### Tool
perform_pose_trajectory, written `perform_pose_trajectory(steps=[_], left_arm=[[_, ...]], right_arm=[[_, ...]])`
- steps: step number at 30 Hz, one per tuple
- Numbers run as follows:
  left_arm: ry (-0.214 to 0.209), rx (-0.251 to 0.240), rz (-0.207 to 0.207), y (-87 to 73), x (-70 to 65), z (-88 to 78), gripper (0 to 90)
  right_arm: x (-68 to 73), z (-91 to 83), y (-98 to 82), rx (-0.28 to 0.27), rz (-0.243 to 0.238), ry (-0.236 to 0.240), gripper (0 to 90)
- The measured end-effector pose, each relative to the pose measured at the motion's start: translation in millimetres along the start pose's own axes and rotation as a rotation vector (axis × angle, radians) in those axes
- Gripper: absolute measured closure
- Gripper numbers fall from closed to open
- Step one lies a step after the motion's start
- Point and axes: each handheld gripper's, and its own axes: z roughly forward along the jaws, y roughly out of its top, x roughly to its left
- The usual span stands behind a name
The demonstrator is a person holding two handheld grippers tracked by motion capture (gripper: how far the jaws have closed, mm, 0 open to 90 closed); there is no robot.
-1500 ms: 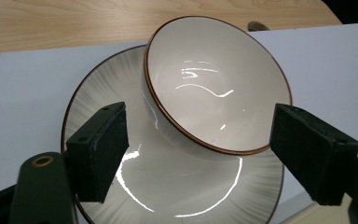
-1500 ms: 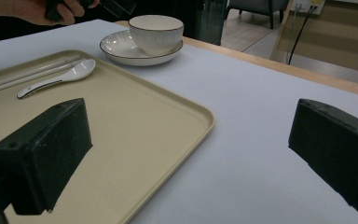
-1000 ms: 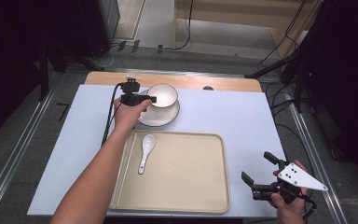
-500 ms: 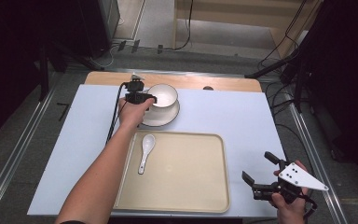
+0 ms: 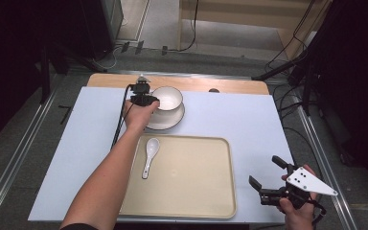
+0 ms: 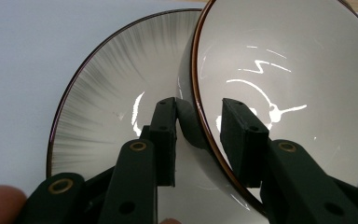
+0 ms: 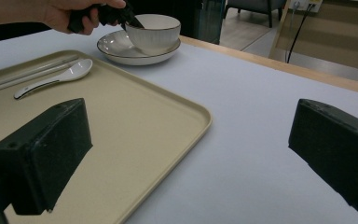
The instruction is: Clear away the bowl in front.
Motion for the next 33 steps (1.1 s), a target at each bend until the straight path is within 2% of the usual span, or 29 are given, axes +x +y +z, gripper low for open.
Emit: perform_pose_trajectory(steps=[6,9,17,24,29,30,33], left_arm=[[0.065,0.003,0.025,-0.8,-6.6,2.0,74.7],[0.072,-0.001,0.021,-0.9,-7.4,2.9,78.2],[0.004,0.002,-0.006,0.0,-3.5,1.4,83.8],[-0.017,0.016,-0.01,-0.6,0.0,0.1,84.1],[-0.004,-0.002,0.003,-2.2,1.0,-4.3,84.0],[-0.01,-0.004,0.007,-2.6,1.7,-5.4,84.0],[-0.04,-0.018,-0.012,-3.7,2.9,-10.2,84.0]], right_arm=[[-0.3,0.1,-0.1,-0.001,0.0,0.001,0.0],[-0.2,0.1,0.0,-0.001,0.0,0.001,0.0],[-1.0,-0.7,-0.2,0.0,-0.001,0.001,0.0],[-1.8,-1.2,-0.4,-0.003,0.0,-0.001,0.0],[-1.6,-1.0,-0.5,-0.004,0.001,0.0,0.0],[-1.6,-1.0,-0.4,-0.005,0.002,0.001,0.0],[-1.6,-1.3,-0.3,-0.008,0.004,0.001,0.0]])
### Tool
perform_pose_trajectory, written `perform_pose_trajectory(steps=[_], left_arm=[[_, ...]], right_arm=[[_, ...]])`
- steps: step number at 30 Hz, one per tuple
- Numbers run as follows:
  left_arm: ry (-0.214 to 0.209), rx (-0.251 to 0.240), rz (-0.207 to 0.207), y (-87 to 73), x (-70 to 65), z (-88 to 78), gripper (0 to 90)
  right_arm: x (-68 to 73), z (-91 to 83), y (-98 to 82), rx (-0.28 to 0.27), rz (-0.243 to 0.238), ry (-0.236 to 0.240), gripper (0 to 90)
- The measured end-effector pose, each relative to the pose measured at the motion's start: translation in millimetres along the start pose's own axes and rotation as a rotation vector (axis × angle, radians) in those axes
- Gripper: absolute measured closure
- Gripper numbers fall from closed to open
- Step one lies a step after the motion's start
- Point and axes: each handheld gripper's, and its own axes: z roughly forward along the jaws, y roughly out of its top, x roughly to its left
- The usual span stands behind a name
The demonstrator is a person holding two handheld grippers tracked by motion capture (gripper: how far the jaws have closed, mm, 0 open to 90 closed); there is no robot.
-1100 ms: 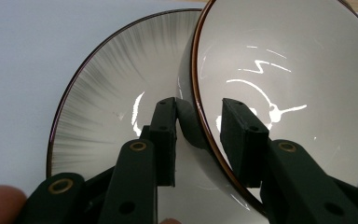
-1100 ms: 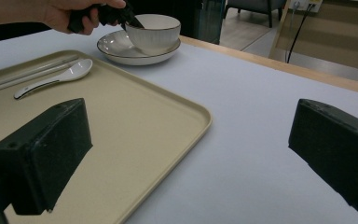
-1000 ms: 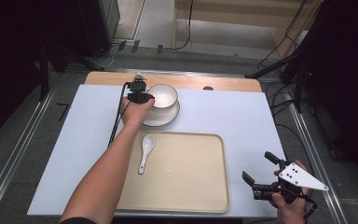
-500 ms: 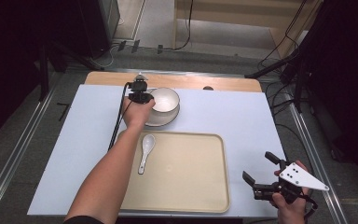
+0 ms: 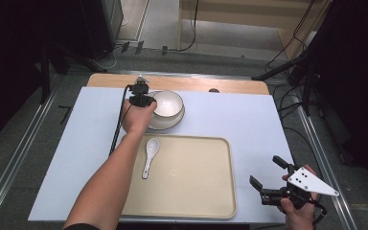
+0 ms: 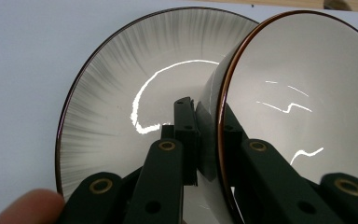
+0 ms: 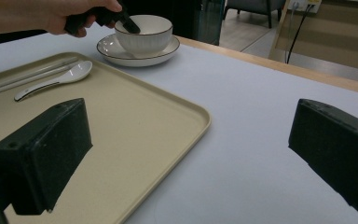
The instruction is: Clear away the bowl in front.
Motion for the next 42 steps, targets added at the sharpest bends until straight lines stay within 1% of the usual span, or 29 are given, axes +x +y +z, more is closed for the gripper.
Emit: perform_pose_trajectory(steps=[2,4,6,13,16,17,20,22,25,29,36,39,41,42], left_arm=[[-0.009,-0.007,-0.002,-0.2,-0.3,-3.4,84.0],[-0.018,-0.008,0.015,0.1,-0.4,-7.8,84.0],[-0.02,-0.012,0.021,0.0,-1.3,-11.9,84.0],[-0.072,-0.024,0.026,-4.9,-2.3,-25.2,84.0],[-0.072,-0.016,0.044,-9.1,-3.4,-29.0,83.9],[-0.07,-0.01,0.052,-10.9,-3.2,-30.3,83.9],[-0.078,-0.006,0.058,-16.8,-2.1,-33.8,83.9],[-0.096,-0.009,0.064,-21.4,-1.2,-37.1,83.9],[-0.115,-0.01,0.063,-29.1,-0.3,-42.3,83.9],[-0.117,-0.002,0.076,-38.5,-0.1,-48.8,83.9],[-0.146,0.004,0.091,-56.7,-0.9,-62.8,83.9],[-0.148,0.008,0.109,-64.9,-2.0,-69.7,83.9],[-0.162,0.009,0.113,-70.5,-1.5,-74.2,83.9],[-0.165,0.005,0.108,-73.5,-2.1,-76.1,83.9]], right_arm=[[0.0,0.1,0.0,0.0,-0.002,0.001,0.0],[0.2,0.4,-0.1,0.001,-0.003,0.001,0.0],[0.5,0.3,-0.1,0.002,-0.003,0.001,0.0],[0.5,0.5,-0.1,0.004,-0.003,0.001,0.0],[0.9,1.0,-0.3,0.007,-0.002,0.003,0.0],[1.0,1.3,-0.3,0.006,-0.002,0.001,0.0],[1.4,1.1,-0.1,0.005,-0.004,0.0,0.0],[1.6,0.9,0.0,0.005,-0.004,0.0,0.0],[2.1,0.5,0.3,0.004,-0.003,0.0,0.0],[3.0,0.7,0.2,0.007,-0.004,0.005,0.0],[4.5,0.7,0.9,0.002,-0.013,0.007,0.0],[4.8,0.7,0.8,0.003,-0.013,0.007,0.0],[5.2,0.6,0.7,0.004,-0.011,0.008,0.0],[5.6,0.7,0.8,0.004,-0.01,0.006,0.0]])
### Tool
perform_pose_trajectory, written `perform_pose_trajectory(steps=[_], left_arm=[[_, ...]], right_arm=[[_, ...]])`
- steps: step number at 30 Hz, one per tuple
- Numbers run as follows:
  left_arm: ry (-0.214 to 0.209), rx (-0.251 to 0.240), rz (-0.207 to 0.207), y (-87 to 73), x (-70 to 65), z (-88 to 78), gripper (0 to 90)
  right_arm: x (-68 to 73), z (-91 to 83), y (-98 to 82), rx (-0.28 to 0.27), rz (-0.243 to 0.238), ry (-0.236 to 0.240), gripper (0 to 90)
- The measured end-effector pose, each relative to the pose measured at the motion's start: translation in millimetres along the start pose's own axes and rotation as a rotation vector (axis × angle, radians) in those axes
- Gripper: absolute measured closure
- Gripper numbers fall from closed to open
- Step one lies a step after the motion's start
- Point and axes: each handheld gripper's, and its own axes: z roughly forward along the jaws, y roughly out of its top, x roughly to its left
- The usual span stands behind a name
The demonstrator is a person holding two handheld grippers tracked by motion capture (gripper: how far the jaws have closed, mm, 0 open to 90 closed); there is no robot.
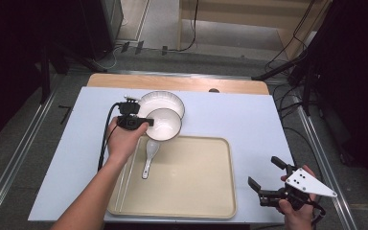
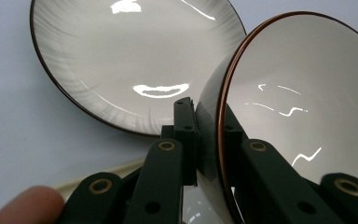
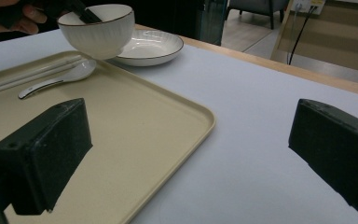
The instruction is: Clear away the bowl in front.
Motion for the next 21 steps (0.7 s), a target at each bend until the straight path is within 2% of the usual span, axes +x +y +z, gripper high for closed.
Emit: perform_pose_trajectory(steps=[9,21], left_arm=[[-0.024,0.022,0.018,-25.4,-4.2,-13.1,83.9],[-0.024,0.04,0.037,-57.2,-9.4,-23.2,83.8]], right_arm=[[2.0,0.7,0.3,0.001,-0.008,0.003,0.0],[4.1,1.2,0.5,0.007,-0.01,0.005,0.0]])
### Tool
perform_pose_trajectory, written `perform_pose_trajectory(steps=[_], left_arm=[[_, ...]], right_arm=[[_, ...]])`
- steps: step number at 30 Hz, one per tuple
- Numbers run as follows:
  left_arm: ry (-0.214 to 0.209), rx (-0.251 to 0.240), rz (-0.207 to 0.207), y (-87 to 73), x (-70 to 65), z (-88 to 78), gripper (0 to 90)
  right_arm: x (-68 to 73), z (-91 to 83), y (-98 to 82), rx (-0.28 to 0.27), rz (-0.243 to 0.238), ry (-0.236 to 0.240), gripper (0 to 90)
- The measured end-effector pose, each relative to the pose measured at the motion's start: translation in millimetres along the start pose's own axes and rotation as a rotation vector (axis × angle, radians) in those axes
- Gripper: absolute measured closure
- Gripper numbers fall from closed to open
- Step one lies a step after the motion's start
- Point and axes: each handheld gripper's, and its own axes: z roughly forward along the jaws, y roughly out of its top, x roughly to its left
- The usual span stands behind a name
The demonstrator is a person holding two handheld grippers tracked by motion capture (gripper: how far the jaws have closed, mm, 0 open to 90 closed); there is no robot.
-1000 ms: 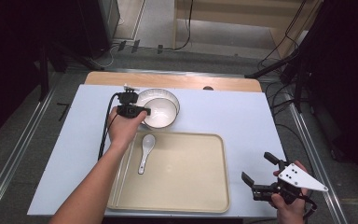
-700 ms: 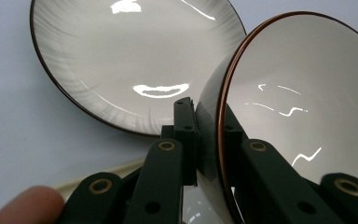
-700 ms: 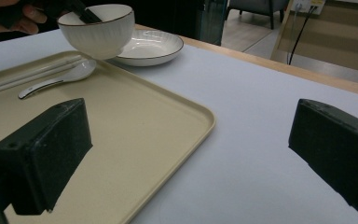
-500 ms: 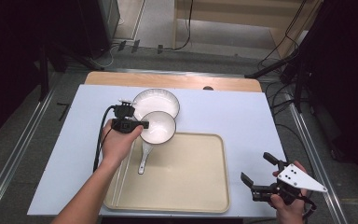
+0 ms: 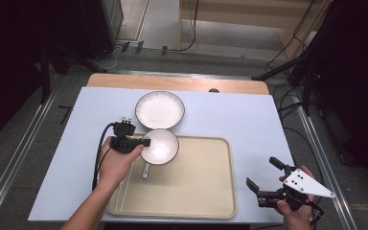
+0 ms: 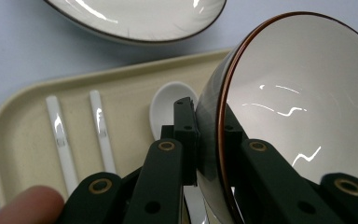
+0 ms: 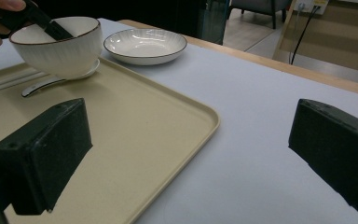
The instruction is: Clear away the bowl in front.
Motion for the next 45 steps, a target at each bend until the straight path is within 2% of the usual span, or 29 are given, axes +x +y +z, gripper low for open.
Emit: perform_pose_trajectory(steps=[9,22,39,45], left_arm=[[-0.012,0.023,0.034,-22.3,-9.5,-8.5,83.8],[-0.029,0.049,0.047,-50.1,-17.2,-19.7,83.8],[-0.055,0.086,0.059,-78.7,-20.8,-19.6,83.8],[-0.059,0.098,0.087,-84.7,-24.1,-17.7,83.6]], right_arm=[[0.9,0.7,-0.1,0.001,0.001,0.001,0.0],[1.5,1.3,0.0,0.003,-0.002,-0.002,0.0],[1.9,2.4,-0.7,0.008,-0.002,-0.005,0.0],[2.0,1.7,-0.3,0.005,-0.001,-0.007,0.0]])
